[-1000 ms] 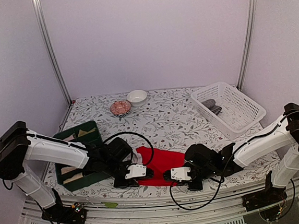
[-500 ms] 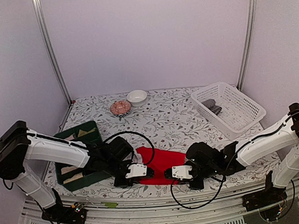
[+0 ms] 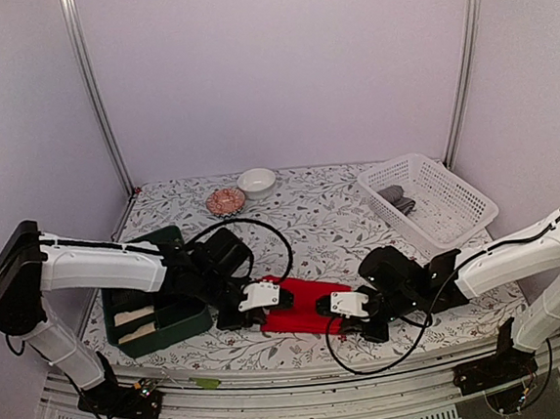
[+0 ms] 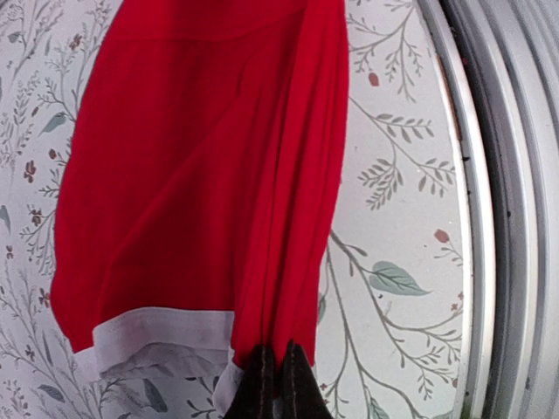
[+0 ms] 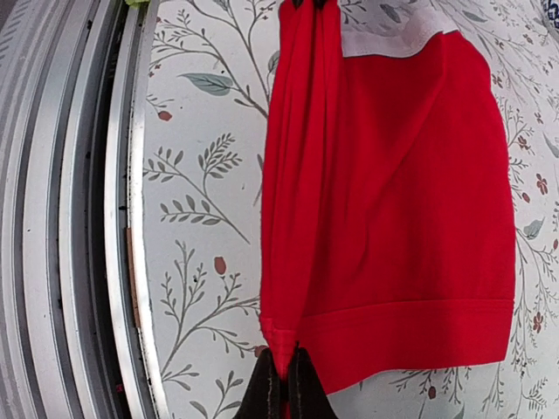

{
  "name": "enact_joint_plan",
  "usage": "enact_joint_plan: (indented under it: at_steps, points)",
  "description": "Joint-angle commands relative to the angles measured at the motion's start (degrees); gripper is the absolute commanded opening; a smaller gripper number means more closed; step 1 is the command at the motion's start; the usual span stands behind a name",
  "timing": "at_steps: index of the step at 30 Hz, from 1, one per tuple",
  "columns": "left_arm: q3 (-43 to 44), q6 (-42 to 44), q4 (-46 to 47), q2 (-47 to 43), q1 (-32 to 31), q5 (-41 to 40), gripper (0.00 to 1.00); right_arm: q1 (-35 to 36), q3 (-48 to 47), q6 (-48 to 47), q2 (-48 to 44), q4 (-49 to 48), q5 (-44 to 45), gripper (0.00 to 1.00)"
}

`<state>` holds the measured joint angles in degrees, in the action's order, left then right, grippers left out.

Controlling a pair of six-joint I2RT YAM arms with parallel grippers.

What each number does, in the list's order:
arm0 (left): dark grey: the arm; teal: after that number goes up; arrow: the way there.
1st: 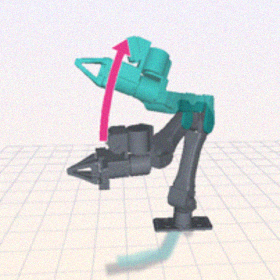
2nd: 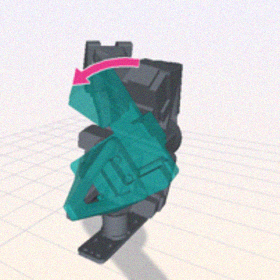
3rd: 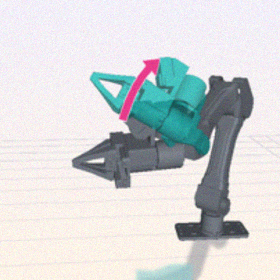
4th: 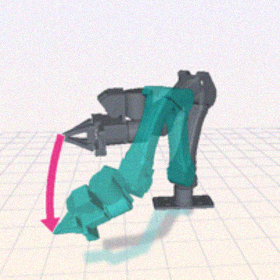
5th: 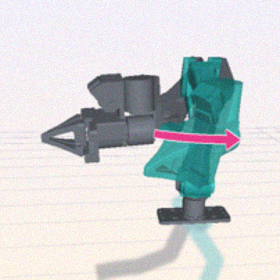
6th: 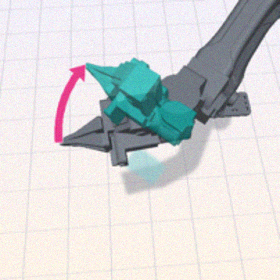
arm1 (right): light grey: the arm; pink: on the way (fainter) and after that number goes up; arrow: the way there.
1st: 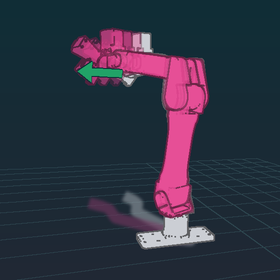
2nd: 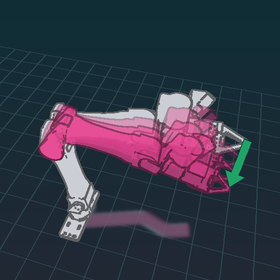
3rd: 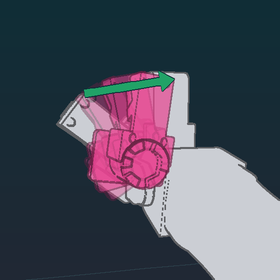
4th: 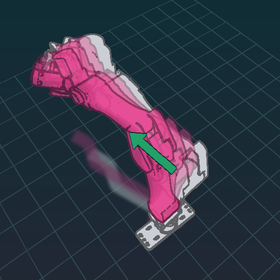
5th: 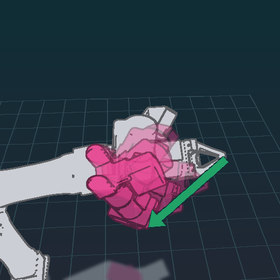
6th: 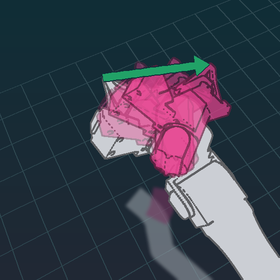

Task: Roll the underwear
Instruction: Pick up the underwear from the center of the board, then fold the underwear at the center of the board.

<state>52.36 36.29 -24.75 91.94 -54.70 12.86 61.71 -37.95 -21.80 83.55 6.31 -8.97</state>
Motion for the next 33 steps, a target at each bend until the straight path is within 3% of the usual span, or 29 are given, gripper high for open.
enact_joint_plan:
  at_steps: [1, 19, 33]
  points:
    - [4.14, 2.56, -5.05, 1.13, 3.29, -0.46, 0.0, -2.81, -1.9, -0.44, -0.9, 4.38, -1.9, 0.0]
    - [17.0, 8.43, -5.01, 10.59, 10.23, -3.28, 0.0, -12.55, -10.77, -2.47, 5.29, 7.4, -2.33, 0.0]
    - [21.08, 9.1, -2.12, 17.63, 13.91, -2.9, 0.0, -15.09, -19.23, -1.51, 15.31, 10.01, 0.03, 0.0]
